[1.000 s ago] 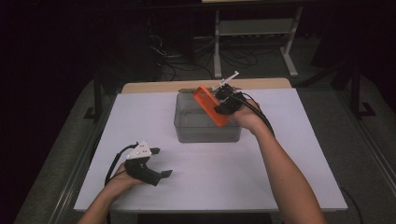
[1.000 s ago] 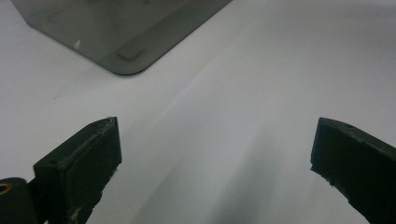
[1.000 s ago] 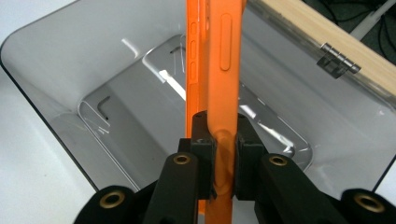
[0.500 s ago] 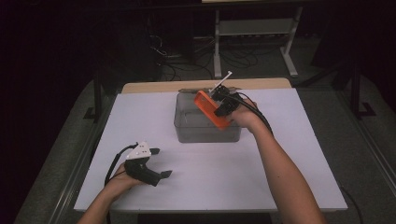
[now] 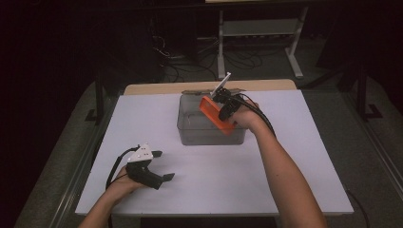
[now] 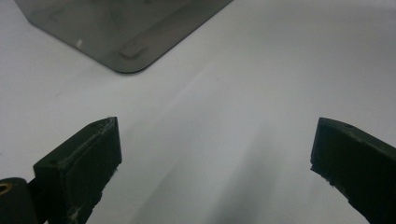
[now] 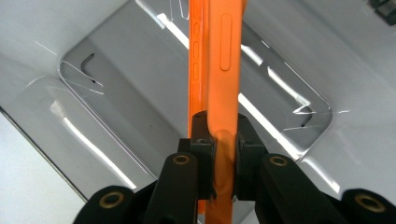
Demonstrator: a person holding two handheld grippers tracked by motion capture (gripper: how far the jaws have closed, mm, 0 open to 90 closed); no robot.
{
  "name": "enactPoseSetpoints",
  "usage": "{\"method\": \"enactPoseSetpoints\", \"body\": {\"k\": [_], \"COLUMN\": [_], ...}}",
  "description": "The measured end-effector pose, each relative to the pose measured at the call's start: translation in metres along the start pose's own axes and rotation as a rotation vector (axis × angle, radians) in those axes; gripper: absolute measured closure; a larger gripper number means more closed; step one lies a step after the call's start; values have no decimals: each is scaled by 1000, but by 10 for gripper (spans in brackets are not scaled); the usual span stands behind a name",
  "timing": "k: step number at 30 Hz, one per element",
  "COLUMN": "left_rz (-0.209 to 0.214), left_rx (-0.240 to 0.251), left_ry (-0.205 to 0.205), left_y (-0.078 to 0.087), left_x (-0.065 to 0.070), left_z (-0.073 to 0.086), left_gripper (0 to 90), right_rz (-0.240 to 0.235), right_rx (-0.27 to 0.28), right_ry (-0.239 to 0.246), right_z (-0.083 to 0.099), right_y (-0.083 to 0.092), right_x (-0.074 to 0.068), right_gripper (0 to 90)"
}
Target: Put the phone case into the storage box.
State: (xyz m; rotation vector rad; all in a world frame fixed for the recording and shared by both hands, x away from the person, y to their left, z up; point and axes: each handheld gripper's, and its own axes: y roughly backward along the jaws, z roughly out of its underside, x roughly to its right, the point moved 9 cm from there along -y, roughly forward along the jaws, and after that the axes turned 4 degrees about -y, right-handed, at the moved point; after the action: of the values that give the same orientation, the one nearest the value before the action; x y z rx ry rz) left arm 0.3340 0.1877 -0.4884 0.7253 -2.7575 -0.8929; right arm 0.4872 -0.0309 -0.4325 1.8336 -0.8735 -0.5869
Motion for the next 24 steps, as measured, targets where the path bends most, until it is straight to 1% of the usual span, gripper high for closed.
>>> {"method": "enactPoseSetpoints", "body": {"k": [3,10,15,19,21,22,23,24], "left_rz": [-1,-2,-2,-2,-1,-1,-1,-1], "left_rx": [-3,0,3,3,4,4,3,3], "left_ry": [0,-1,1,1,1,1,0,0], "left_y": [0,1,1,1,1,1,1,1], "left_x": [0,0,0,0,0,0,0,0], "left_z": [0,0,0,0,0,0,0,0], "left_gripper": [15,15,15,15,15,15,15,15], "right_rz": [-4,-5,-1,-6,-3,-3,-3,-3], "right_rx": [-23,-47,-63,-80,-83,-86,-92,-92], "right_ry": [-20,-53,-98,-144,-150,-158,-181,-181], "right_z": [0,1,0,2,2,2,3,3], "right_y": [-3,-7,-8,-10,-10,-10,-11,-11], "right_x": [-1,0,3,4,5,5,7,7], "right_gripper": [801,800,800,800,800,800,799,799]}}
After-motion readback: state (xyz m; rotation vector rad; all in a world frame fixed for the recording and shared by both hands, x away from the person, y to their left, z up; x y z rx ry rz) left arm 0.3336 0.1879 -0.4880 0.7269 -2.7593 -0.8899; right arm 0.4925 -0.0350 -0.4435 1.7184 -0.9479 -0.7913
